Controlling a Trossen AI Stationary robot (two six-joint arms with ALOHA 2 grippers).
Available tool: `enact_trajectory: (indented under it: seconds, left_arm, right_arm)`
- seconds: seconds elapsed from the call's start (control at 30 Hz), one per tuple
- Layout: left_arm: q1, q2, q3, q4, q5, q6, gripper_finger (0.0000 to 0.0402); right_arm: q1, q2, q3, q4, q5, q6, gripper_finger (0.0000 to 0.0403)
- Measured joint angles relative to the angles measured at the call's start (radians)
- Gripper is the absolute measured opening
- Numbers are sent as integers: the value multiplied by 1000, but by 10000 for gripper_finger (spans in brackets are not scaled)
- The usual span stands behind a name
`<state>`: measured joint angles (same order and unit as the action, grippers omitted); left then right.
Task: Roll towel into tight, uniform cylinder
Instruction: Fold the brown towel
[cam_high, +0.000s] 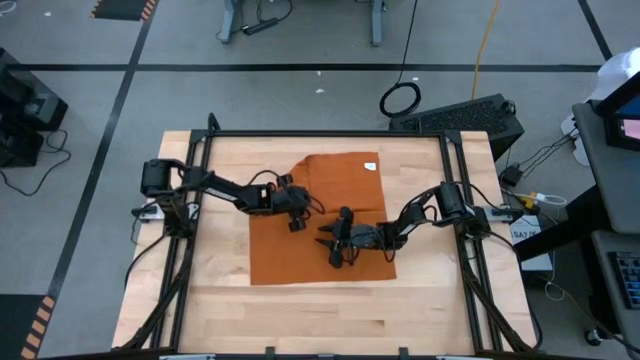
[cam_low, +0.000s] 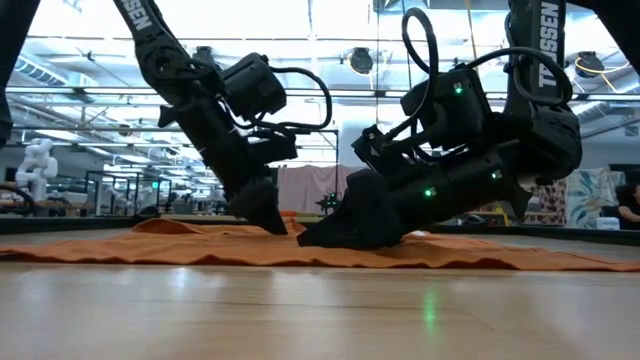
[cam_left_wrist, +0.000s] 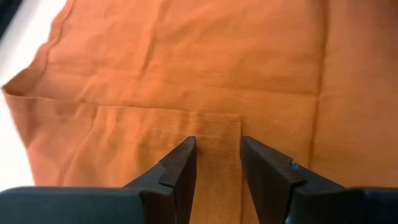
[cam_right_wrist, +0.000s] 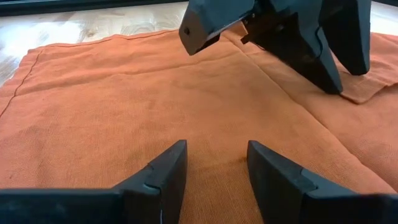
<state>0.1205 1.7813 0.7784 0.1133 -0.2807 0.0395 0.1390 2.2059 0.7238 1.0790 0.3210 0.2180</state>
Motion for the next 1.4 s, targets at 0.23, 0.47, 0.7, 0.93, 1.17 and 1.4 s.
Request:
enact_trajectory:
  seconds: [0.23, 0.47, 0.7, 0.93, 1.17, 1.4]
  left_arm:
    - [12, 23, 2, 20, 35, 9, 131]
    - [12, 17, 1, 5, 19, 19, 43]
    - [14, 9, 0, -6, 17, 19, 7]
    - [14, 9, 0, -18, -13, -37, 10]
    - [-1, -3, 2, -80, -48, -57, 78]
    - [-25, -39, -1, -146, -83, -33, 135]
  right_arm:
    - [0, 1, 0, -1, -1, 1, 160]
    - [0, 2, 0, -8, -3, 3, 160]
    - [0, 2, 0, -17, -4, 7, 160]
    - [0, 2, 0, -21, -3, 10, 160]
    - [0, 2, 0, -23, -2, 16, 160]
    - [0, 2, 0, -27, -1, 21, 160]
